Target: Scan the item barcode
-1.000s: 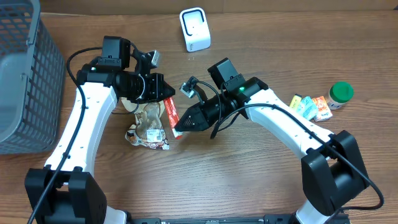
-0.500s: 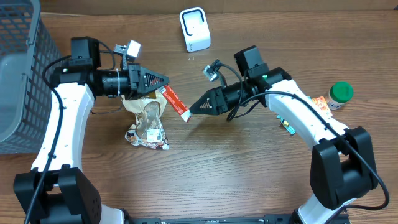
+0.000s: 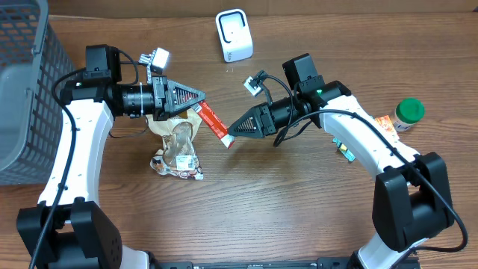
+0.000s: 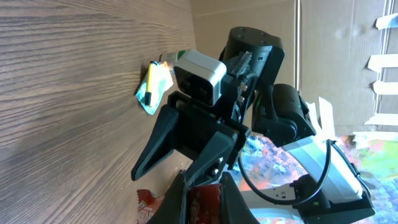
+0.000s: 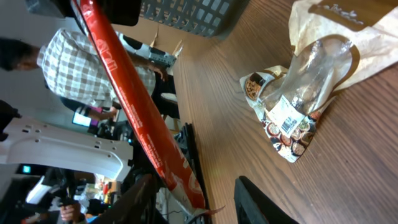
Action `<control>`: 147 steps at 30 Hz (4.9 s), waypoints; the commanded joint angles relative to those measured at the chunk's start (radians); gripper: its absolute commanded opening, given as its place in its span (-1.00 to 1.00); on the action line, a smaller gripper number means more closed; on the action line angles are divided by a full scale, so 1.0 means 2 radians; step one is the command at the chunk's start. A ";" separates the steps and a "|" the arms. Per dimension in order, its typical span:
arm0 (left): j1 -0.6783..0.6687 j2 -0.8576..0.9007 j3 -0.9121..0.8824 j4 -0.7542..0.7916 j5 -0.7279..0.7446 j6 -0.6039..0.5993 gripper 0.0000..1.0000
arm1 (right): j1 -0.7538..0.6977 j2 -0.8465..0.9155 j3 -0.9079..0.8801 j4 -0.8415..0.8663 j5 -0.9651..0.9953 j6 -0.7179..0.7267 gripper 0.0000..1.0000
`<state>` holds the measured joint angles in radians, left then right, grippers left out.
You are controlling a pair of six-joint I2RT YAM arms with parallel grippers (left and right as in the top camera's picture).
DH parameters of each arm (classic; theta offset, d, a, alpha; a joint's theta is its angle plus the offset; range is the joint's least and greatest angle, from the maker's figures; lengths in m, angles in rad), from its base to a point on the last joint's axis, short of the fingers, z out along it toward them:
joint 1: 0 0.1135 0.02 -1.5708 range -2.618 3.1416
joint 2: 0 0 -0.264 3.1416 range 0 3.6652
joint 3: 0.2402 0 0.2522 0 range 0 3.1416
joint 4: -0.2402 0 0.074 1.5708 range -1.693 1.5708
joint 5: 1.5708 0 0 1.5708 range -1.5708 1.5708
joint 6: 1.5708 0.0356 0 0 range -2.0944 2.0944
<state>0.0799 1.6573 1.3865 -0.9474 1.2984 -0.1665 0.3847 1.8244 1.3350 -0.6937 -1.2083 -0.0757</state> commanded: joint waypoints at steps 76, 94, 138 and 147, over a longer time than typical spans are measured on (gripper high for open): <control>-0.001 0.003 -0.002 0.122 -0.758 0.087 1.00 | 0.067 -0.006 0.205 0.079 0.897 -0.282 -0.94; -0.001 0.003 -0.002 0.122 -0.758 0.087 0.99 | 0.082 0.179 0.205 0.380 0.961 -0.447 -0.93; -0.001 0.003 -0.002 0.122 -0.758 0.087 1.00 | 0.053 0.295 0.205 0.431 0.963 -0.418 -0.92; -0.001 0.003 -0.002 0.122 -0.758 0.087 1.00 | 0.064 0.289 0.204 0.435 0.971 -0.379 -0.93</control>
<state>0.0784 1.6573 1.3865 -0.7059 -0.2070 -0.0143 0.4885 2.4012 1.7351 0.1650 0.7151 -0.8780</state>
